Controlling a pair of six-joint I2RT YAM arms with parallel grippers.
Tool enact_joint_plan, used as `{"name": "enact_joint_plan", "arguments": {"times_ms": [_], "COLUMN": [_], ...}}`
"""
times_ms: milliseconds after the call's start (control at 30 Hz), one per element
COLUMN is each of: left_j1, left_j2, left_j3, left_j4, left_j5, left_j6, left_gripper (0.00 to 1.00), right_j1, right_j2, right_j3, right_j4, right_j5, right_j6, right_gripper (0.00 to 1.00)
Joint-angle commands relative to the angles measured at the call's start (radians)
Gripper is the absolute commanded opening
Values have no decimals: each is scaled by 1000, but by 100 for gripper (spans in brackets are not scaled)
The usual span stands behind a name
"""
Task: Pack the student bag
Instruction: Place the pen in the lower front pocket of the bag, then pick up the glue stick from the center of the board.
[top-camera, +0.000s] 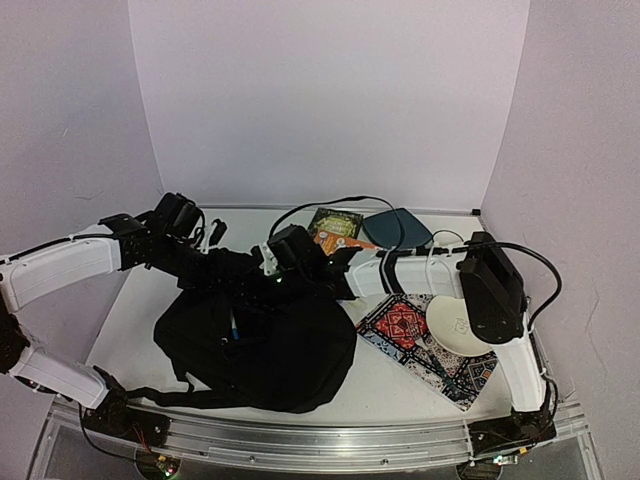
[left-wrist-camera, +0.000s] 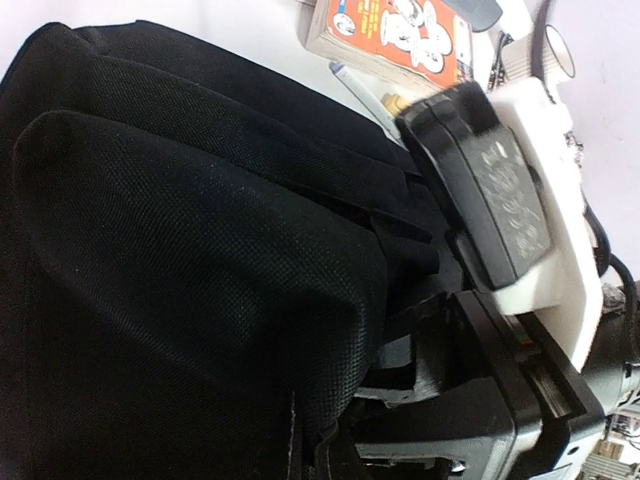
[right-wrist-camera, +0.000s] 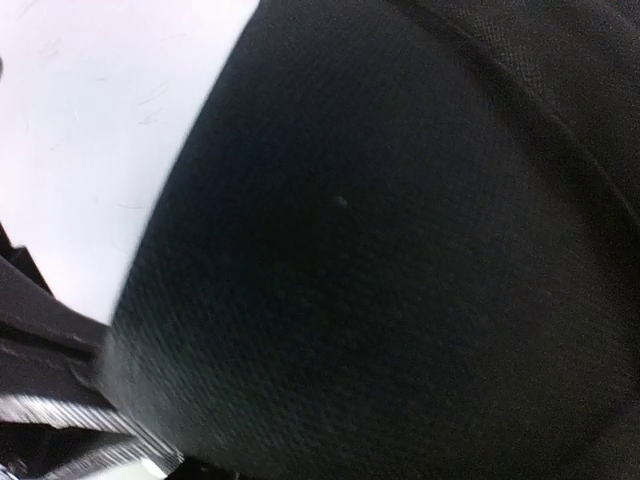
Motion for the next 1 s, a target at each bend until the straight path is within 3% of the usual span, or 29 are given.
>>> {"name": "enact_joint_plan", "arguments": {"times_ms": [0, 267, 500, 800, 967], "left_j1": [1, 8, 21, 31, 33], "left_j2": [-35, -41, -53, -64, -73], "left_j3": [26, 25, 35, 61, 81], "left_j4": [0, -73, -134, -207, -221], "left_j5": [-121, -270, -344, -417, -414], "left_j6": [32, 66, 97, 113, 115], "left_gripper": [0, 0, 0, 0, 0], "right_j1": [-9, -49, -137, -212, -229], "right_j2": [-142, -308, -396, -289, -185], "right_j3": [-40, -174, -268, -205, -144], "right_j4": [-59, -203, -343, -562, -639], "right_j5": [26, 133, 305, 500, 549], "right_j6": [-181, -402, -503, -618, -655], "right_gripper": [56, 71, 74, 76, 66]}}
